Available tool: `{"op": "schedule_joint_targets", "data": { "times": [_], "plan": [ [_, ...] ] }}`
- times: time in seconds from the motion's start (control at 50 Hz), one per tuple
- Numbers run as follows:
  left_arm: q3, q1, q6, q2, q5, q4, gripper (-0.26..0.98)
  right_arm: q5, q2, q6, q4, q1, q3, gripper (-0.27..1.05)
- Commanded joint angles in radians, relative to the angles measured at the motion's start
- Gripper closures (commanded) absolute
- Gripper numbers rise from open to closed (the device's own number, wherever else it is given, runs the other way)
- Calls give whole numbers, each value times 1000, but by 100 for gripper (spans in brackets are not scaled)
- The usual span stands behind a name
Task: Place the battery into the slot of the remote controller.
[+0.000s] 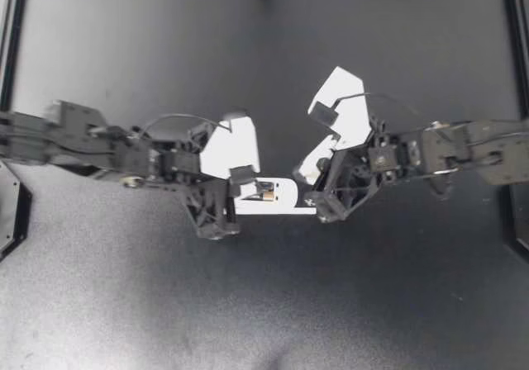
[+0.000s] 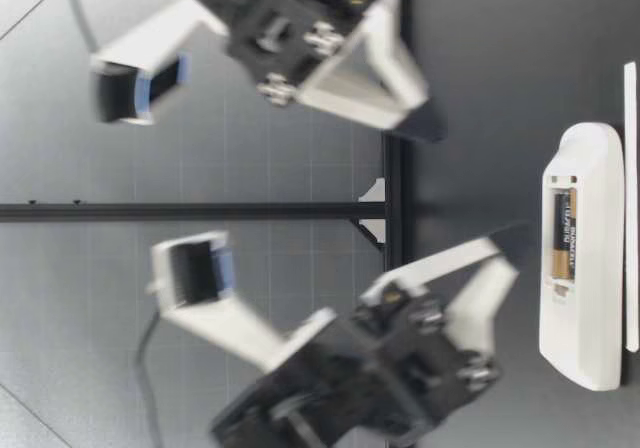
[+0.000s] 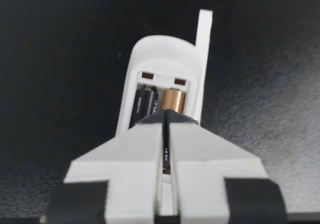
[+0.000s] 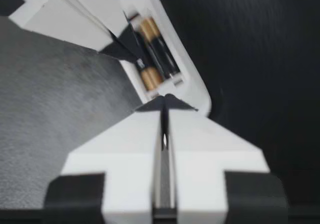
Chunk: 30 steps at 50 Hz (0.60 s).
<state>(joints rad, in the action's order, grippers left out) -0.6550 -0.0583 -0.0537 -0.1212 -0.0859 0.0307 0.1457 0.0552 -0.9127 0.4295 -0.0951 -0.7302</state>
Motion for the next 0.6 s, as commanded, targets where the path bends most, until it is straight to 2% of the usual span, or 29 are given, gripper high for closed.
{"op": "schedule_joint_targets", "data": {
  "times": [0.0, 0.24, 0.58],
  "plan": [
    [-3, -3, 2, 72, 15, 0, 85, -31, 54, 2, 63, -2, 11, 90],
    [-57, -3, 2, 179, 38, 0, 85, -100, 75, 57, 224, 15, 20, 90],
    [-118, -3, 2, 276, 55, 0, 85, -101, 77, 123, 230, 15, 43, 90]
  ]
}}
